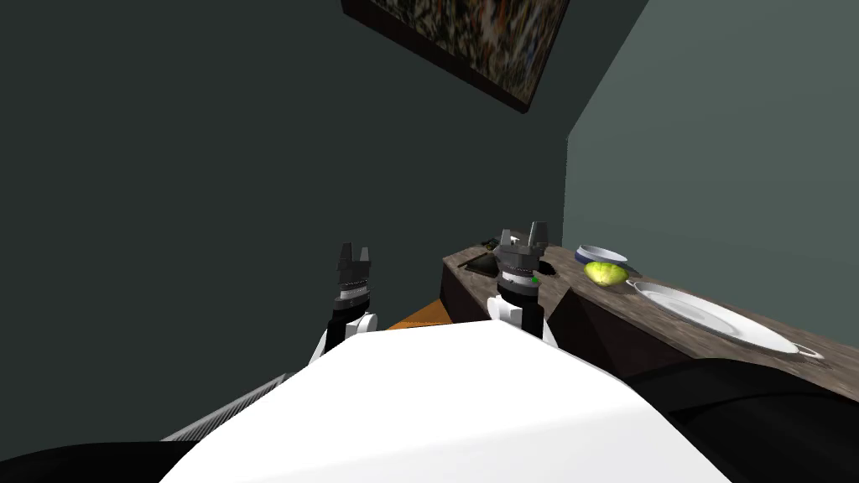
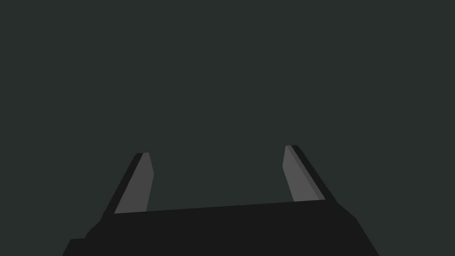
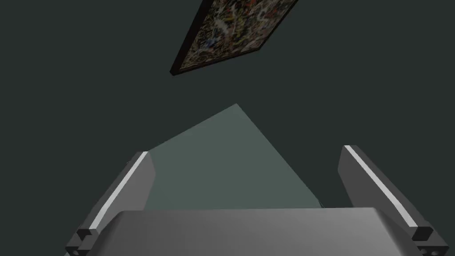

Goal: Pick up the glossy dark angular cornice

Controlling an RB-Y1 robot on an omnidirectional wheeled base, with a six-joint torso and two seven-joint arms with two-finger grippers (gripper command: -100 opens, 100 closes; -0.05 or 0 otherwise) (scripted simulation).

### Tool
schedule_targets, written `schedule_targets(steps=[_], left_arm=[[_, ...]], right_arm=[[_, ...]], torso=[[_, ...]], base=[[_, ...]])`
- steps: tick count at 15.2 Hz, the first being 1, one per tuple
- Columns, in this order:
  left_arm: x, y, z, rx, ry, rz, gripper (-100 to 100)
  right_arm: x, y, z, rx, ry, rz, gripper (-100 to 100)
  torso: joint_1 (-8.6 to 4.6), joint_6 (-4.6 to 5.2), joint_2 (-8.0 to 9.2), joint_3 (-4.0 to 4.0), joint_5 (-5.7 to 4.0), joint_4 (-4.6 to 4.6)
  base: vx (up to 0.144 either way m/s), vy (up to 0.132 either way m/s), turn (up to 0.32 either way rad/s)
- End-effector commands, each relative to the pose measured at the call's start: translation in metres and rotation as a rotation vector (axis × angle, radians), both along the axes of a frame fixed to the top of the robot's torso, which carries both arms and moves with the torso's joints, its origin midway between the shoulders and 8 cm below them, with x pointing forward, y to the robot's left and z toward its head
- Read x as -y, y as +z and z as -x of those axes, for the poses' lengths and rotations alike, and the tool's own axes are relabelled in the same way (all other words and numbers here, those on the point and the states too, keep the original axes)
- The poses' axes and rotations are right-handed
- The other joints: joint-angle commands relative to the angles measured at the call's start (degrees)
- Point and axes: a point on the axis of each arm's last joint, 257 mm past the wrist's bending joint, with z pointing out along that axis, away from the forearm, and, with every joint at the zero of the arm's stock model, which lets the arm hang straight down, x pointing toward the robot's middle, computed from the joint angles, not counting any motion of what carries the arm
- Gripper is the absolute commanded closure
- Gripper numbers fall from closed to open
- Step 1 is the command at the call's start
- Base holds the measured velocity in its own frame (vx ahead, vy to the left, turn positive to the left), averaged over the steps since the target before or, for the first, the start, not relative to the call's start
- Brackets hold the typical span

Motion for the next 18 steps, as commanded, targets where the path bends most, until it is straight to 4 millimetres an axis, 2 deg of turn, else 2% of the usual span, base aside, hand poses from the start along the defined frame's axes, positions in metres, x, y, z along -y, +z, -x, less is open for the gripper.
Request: schedule_targets(steps=[1,2,3,5,6,8,9,10,11,12,13,14,15,16,17,18], left_arm=[[0.0,0.0,0.0,0.0,0.0,0.0,0],[0.0,0.0,0.0,0.0,0.0,0.0,0],[0.0,0.0,0.0,0.0,0.0,0.0,0],[0.0,0.0,0.0,0.0,0.0,0.0,0],[0.0,0.0,0.0,0.0,0.0,0.0,0],[0.0,0.0,0.0,0.0,0.0,0.0,0],[0.0,0.0,0.0,0.0,0.0,0.0,0],[0.0,0.0,0.0,0.0,0.0,0.0,0],[0.0,0.0,0.0,0.0,0.0,0.0,0],[0.0,0.0,0.0,0.0,0.0,0.0,0],[0.0,0.0,0.0,0.0,0.0,0.0,0],[0.0,0.0,0.0,0.0,0.0,0.0,0],[0.0,0.0,0.0,0.0,0.0,0.0,0],[0.0,0.0,0.0,0.0,0.0,0.0,0],[0.0,0.0,0.0,0.0,0.0,0.0,0],[0.0,0.0,0.0,0.0,0.0,0.0,0]], right_arm=[[-0.015,0.002,-0.005,0.005,0.038,0.043,-100],[-0.025,0.003,-0.008,0.01,0.061,0.07,-100],[-0.025,0.003,-0.008,0.01,0.061,0.07,-100],[-0.05,0.004,-0.013,0.022,0.121,0.137,-100],[-0.05,0.004,-0.013,0.022,0.121,0.138,-100],[-0.082,0.005,-0.018,0.042,0.193,0.216,-100],[-0.083,0.004,-0.018,0.04,0.196,0.227,-100],[-0.101,0.003,-0.019,0.051,0.236,0.273,-100],[-0.102,0.003,-0.019,0.05,0.238,0.279,-100],[-0.122,0.001,-0.02,0.062,0.281,0.333,-100],[-0.122,0.0,-0.02,0.061,0.283,0.337,-100],[-0.142,-0.003,-0.019,0.074,0.329,0.39,-100],[-0.143,-0.004,-0.019,0.072,0.329,0.4,-100],[-0.163,-0.008,-0.018,0.087,0.375,0.452,-100],[-0.164,-0.01,-0.018,0.084,0.377,0.468,-100],[-0.183,-0.015,-0.015,0.099,0.426,0.516,-100]], torso=[[0.0,0.0,0.0,0.0,0.0,0.0],[0.05,-0.02,0.01,0.0,0.01,0.0],[0.13,-0.02,0.03,0.01,0.03,0.0],[0.2,-0.02,0.03,0.02,0.05,0.01],[0.2,-0.02,0.0,0.0,0.05,0.0],[0.13,-0.02,-0.01,-0.01,0.03,0.0],[0.12,-0.03,-0.02,-0.01,0.03,-0.01],[0.09,-0.01,-0.02,-0.01,0.02,0.0],[0.08,-0.02,-0.02,-0.01,0.02,0.0],[0.07,-0.01,-0.02,-0.01,0.02,0.0],[0.06,-0.02,-0.04,-0.02,0.02,-0.01],[0.06,-0.02,-0.04,-0.03,0.02,-0.01],[0.06,-0.02,-0.05,-0.03,0.02,-0.01],[0.05,-0.01,-0.05,-0.03,0.02,-0.01],[0.05,-0.02,-0.07,-0.04,0.01,-0.01],[0.04,-0.01,-0.07,-0.04,0.01,-0.02]], base=[[-0.008,0.022,0.027],[-0.017,0.048,0.048],[-0.017,0.054,0.031],[-0.004,0.048,0.03],[-0.002,0.034,0.028],[-0.003,0.024,0.041],[0.001,0.018,0.039],[0.003,0.017,0.041],[0.004,0.014,0.03],[0.006,0.014,0.04],[0.005,0.012,0.035],[0.007,0.012,0.044],[0.008,0.012,0.036],[0.01,0.013,0.044],[0.011,0.01,0.041],[0.013,0.009,0.049]])
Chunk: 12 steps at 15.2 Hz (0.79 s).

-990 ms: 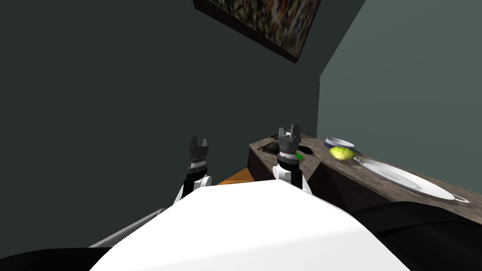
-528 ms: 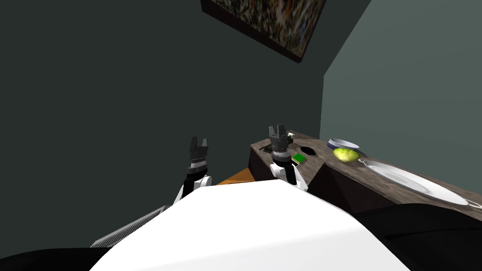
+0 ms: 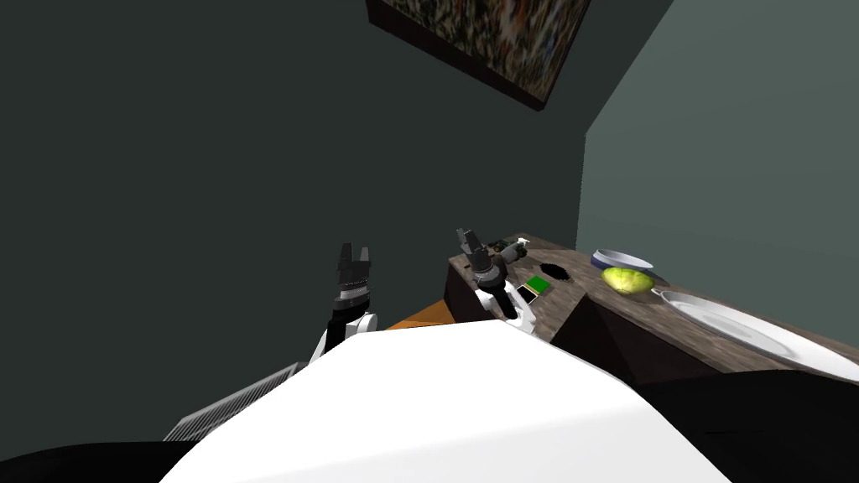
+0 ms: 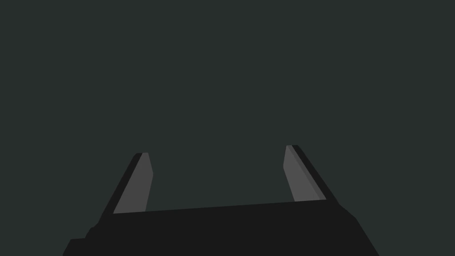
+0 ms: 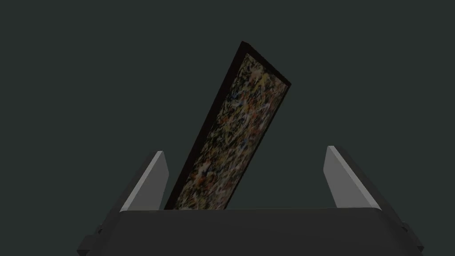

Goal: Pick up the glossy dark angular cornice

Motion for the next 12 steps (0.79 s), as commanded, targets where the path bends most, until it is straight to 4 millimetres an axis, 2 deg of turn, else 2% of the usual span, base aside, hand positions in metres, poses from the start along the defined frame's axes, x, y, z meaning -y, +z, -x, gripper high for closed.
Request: schedule_targets(steps=[1,2,3,4,6,7,8,9,11,12], left_arm=[[0.0,0.0,0.0,0.0,0.0,0.0,0],[0.0,0.0,0.0,0.0,0.0,0.0,0],[0.0,0.0,0.0,0.0,0.0,0.0,0],[0.0,0.0,0.0,0.0,0.0,0.0,0],[0.0,0.0,0.0,0.0,0.0,0.0,0],[0.0,0.0,0.0,0.0,0.0,0.0,0],[0.0,0.0,0.0,0.0,0.0,0.0,0],[0.0,0.0,0.0,0.0,0.0,0.0,0],[0.0,0.0,0.0,0.0,0.0,0.0,0],[0.0,0.0,0.0,0.0,0.0,0.0,0]], right_arm=[[-0.019,-0.006,0.003,0.014,0.041,0.071,-100],[-0.037,-0.011,0.006,0.026,0.092,0.114,-100],[-0.04,-0.016,0.006,0.028,0.091,0.15,-100],[-0.057,-0.023,0.01,0.037,0.142,0.192,-100],[-0.059,-0.029,0.011,0.043,0.141,0.233,-100],[-0.076,-0.041,0.016,0.054,0.192,0.298,-100],[-0.077,-0.045,0.016,0.056,0.19,0.32,-100],[-0.09,-0.055,0.02,0.067,0.237,0.371,-100],[-0.093,-0.063,0.022,0.07,0.238,0.413,-100],[-0.106,-0.078,0.028,0.08,0.287,0.479,-100]], torso=[[0.0,0.0,0.0,0.0,0.0,0.0],[-0.01,0.01,0.0,0.0,0.0,0.0],[-0.01,0.01,-0.01,0.0,0.0,0.0],[-0.01,0.01,-0.01,0.0,0.0,0.0],[-0.02,0.01,-0.04,-0.02,0.0,-0.01],[-0.04,0.03,-0.01,-0.01,-0.01,-0.01],[-0.04,0.0,-0.02,-0.01,-0.01,0.0],[-0.04,0.02,-0.02,-0.01,-0.01,0.0],[-0.04,0.01,-0.03,-0.02,-0.01,-0.01],[-0.05,0.02,-0.02,-0.01,-0.01,-0.01]], base=[[0.014,0.007,0.045],[0.015,0.008,0.048],[0.015,0.009,0.045],[0.02,0.008,0.057],[0.016,0.003,0.032],[0.014,0.002,0.043],[0.017,0.001,0.049],[0.02,0.001,0.061],[0.019,0.0,0.032],[0.022,-0.004,0.039]])
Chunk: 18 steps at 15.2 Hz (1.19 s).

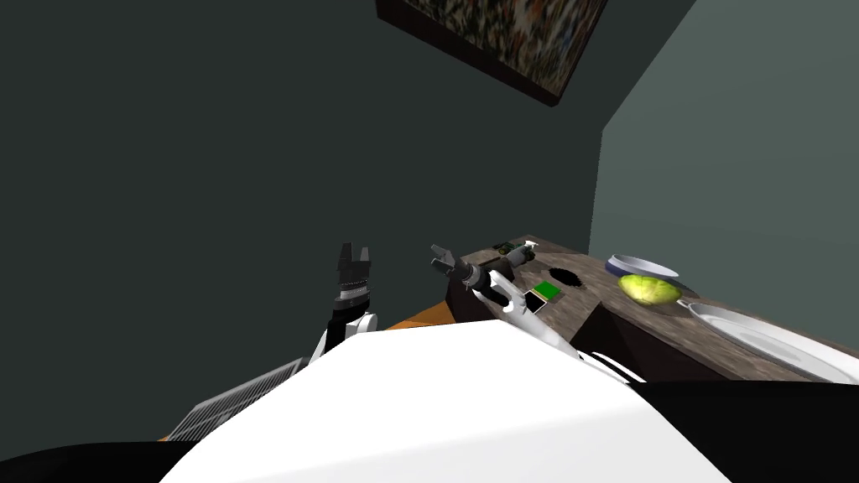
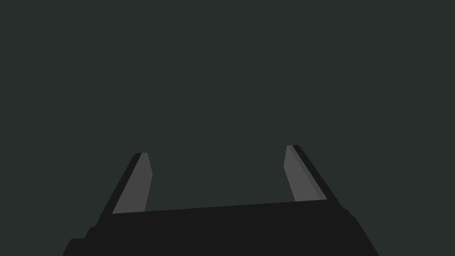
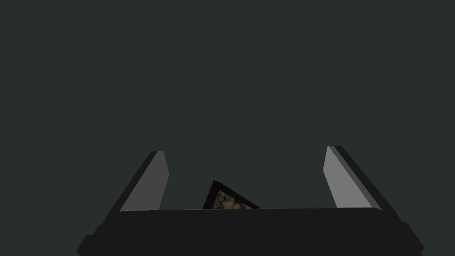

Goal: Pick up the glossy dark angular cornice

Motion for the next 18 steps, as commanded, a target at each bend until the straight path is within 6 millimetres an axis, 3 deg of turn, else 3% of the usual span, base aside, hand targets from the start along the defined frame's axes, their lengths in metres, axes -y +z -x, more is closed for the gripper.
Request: schedule_targets(steps=[1,2,4,5,8,9,10,12,13,17,18], left_arm=[[0.0,0.0,0.0,0.0,0.0,0.0,0],[0.0,0.0,0.0,0.0,0.0,0.0,0],[0.0,0.0,0.0,0.0,0.0,0.0,0],[0.0,0.0,0.0,0.0,0.0,0.0,0],[0.0,0.0,0.0,0.0,0.0,0.0,0],[0.0,0.0,0.0,0.0,0.0,0.0,0],[0.0,0.0,0.0,0.0,0.0,0.0,0],[0.0,0.0,0.0,0.0,0.0,0.0,0],[0.0,0.0,0.0,0.0,0.0,0.0,0],[0.0,0.0,0.0,0.0,0.0,0.0,0],[0.0,0.0,0.0,0.0,0.0,0.0,0]], right_arm=[[-0.01,-0.019,0.006,0.012,0.034,0.084,-100],[-0.02,-0.032,0.01,0.016,0.078,0.138,-100],[-0.019,-0.042,0.012,0.026,0.078,0.184,-100],[-0.027,-0.06,0.017,0.034,0.121,0.257,-100],[-0.026,-0.091,0.021,0.048,0.157,0.387,-100],[-0.026,-0.093,0.021,0.051,0.156,0.394,-100],[-0.026,-0.113,0.024,0.054,0.194,0.472,-100],[-0.022,-0.12,0.024,0.061,0.19,0.504,-100],[-0.02,-0.141,0.026,0.066,0.224,0.584,-100],[-0.001,-0.174,0.025,0.075,0.244,0.727,-100],[0.006,-0.192,0.026,0.072,0.273,0.796,-100]], torso=[[0.0,0.0,0.0,0.0,0.0,0.0],[0.0,0.01,0.0,0.0,0.0,0.0],[-0.01,0.0,-0.02,-0.01,0.0,-0.01],[-0.01,0.01,0.0,0.0,-0.01,0.0],[0.0,0.0,-0.02,-0.01,0.0,0.0],[-0.01,0.01,-0.03,-0.02,0.0,-0.01],[-0.01,0.02,-0.01,-0.01,-0.01,-0.01],[-0.02,0.01,-0.03,-0.02,-0.01,-0.01],[-0.01,0.02,-0.01,-0.01,-0.01,0.0],[-0.02,0.01,-0.05,-0.03,-0.01,-0.01],[-0.03,0.02,-0.02,-0.02,-0.01,-0.01]], base=[[0.025,-0.005,0.044],[0.026,-0.003,0.063],[0.02,-0.005,0.04],[0.02,-0.001,0.044],[0.026,-0.003,0.052],[0.021,-0.005,0.025],[0.024,-0.007,0.038],[0.023,-0.005,0.04],[0.021,-0.004,0.052],[0.027,-0.007,0.047],[0.026,-0.006,0.041]])
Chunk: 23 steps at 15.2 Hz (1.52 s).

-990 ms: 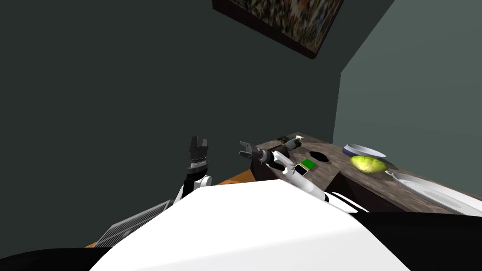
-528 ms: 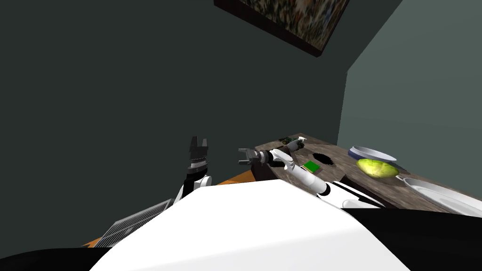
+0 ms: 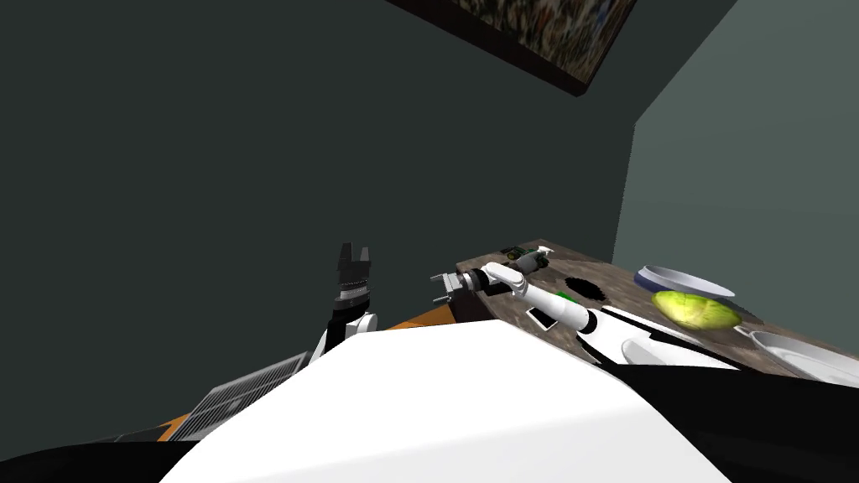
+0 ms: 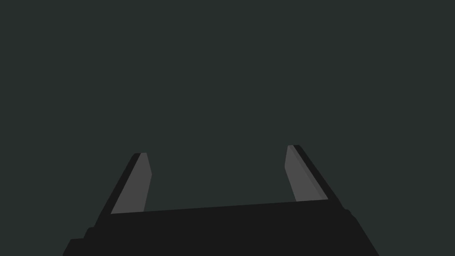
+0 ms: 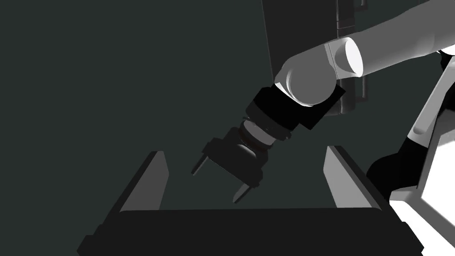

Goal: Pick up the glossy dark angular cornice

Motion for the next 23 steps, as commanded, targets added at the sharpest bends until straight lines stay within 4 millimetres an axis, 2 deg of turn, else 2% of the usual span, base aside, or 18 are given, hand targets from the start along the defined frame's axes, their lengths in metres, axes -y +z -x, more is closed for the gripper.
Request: schedule_targets(steps=[1,2,3,5,6,9,10,11,14,15,16,17,18,19,20,21,22,23], left_arm=[[0.0,0.0,0.0,0.0,0.0,0.0,0],[0.0,0.0,0.0,0.0,0.0,0.0,0],[0.0,0.0,0.0,0.0,0.0,0.0,0],[0.0,0.0,0.0,0.0,0.0,0.0,0],[0.0,0.0,0.0,0.0,0.0,0.0,0],[0.0,0.0,0.0,0.0,0.0,0.0,0],[0.0,0.0,0.0,0.0,0.0,0.0,0],[0.0,0.0,0.0,0.0,0.0,0.0,0],[0.0,0.0,0.0,0.0,0.0,0.0,0],[0.0,0.0,0.0,0.0,0.0,0.0,0],[0.0,0.0,0.0,0.0,0.0,0.0,0],[0.0,0.0,0.0,0.0,0.0,0.0,0],[0.0,0.0,0.0,0.0,0.0,0.0,0],[0.0,0.0,0.0,0.0,0.0,0.0,0],[0.0,0.0,0.0,0.0,0.0,0.0,0],[0.0,0.0,0.0,0.0,0.0,0.0,0],[0.0,0.0,0.0,0.0,0.0,0.0,0],[0.0,0.0,0.0,0.0,0.0,0.0,0]], right_arm=[[0.016,-0.021,-0.002,0.012,0.012,0.097,-100],[0.018,-0.021,-0.002,0.012,0.011,0.103,-100],[0.029,-0.04,-0.003,0.014,0.031,0.184,-100],[0.039,-0.045,-0.005,0.021,0.025,0.215,-100],[0.056,-0.063,-0.007,0.021,0.04,0.302,-100],[0.091,-0.085,-0.012,0.033,0.041,0.432,-100],[0.092,-0.085,-0.013,0.035,0.041,0.435,-100],[0.114,-0.099,-0.016,0.034,0.049,0.519,-100],[0.154,-0.113,-0.022,0.041,0.04,0.644,-100],[0.154,-0.113,-0.022,0.041,0.04,0.644,-100],[0.181,-0.122,-0.026,0.04,0.04,0.728,-100],[0.187,-0.121,-0.026,0.042,0.035,0.743,-100],[0.211,-0.128,-0.03,0.04,0.035,0.817,-100],[0.22,-0.127,-0.031,0.041,0.026,0.837,-100],[0.246,-0.13,-0.033,0.033,0.018,0.908,-100],[0.253,-0.13,-0.034,0.038,0.015,0.925,-100],[0.278,-0.131,-0.036,0.03,0.005,0.993,-100],[0.285,-0.131,-0.037,0.034,0.002,1.008,-100]], torso=[[0.0,0.0,0.0,0.0,0.0,0.0],[0.0,0.0,-0.01,-0.01,0.0,0.0],[0.0,0.01,0.0,0.0,-0.01,0.0],[0.0,0.0,0.0,0.0,0.0,0.0],[0.0,0.01,0.02,0.01,0.0,0.01],[-0.02,0.0,-0.01,0.0,0.0,0.0],[-0.02,0.0,-0.02,-0.01,-0.01,-0.01],[-0.01,0.01,0.0,0.0,-0.01,0.0],[-0.03,0.01,0.0,0.0,0.0,0.0],[-0.04,0.01,0.0,0.0,-0.01,0.0],[-0.02,0.01,0.01,0.01,-0.01,0.0],[0.0,0.0,0.02,0.01,0.0,0.01],[0.01,0.01,0.03,0.01,0.0,0.01],[0.0,0.01,0.02,0.02,0.01,0.01],[-0.01,0.02,0.01,0.01,0.0,0.01],[-0.02,0.01,0.01,0.0,-0.01,0.0],[-0.01,0.02,0.02,0.01,0.0,0.01],[0.01,0.0,0.02,0.01,0.0,0.01]], base=[[0.03,-0.009,0.047],[0.021,-0.008,0.022],[0.024,-0.005,0.051],[0.023,-0.007,0.033],[0.023,-0.01,0.034],[0.03,-0.011,0.064],[0.022,-0.009,0.007],[0.021,-0.008,0.027],[0.028,-0.013,0.053],[0.022,-0.01,0.019],[0.021,-0.006,0.044],[0.02,-0.005,0.048],[0.024,-0.007,0.053],[0.028,-0.012,0.043],[0.028,-0.01,0.052],[0.024,-0.008,0.036],[0.021,-0.004,0.045],[0.019,-0.003,0.042]])
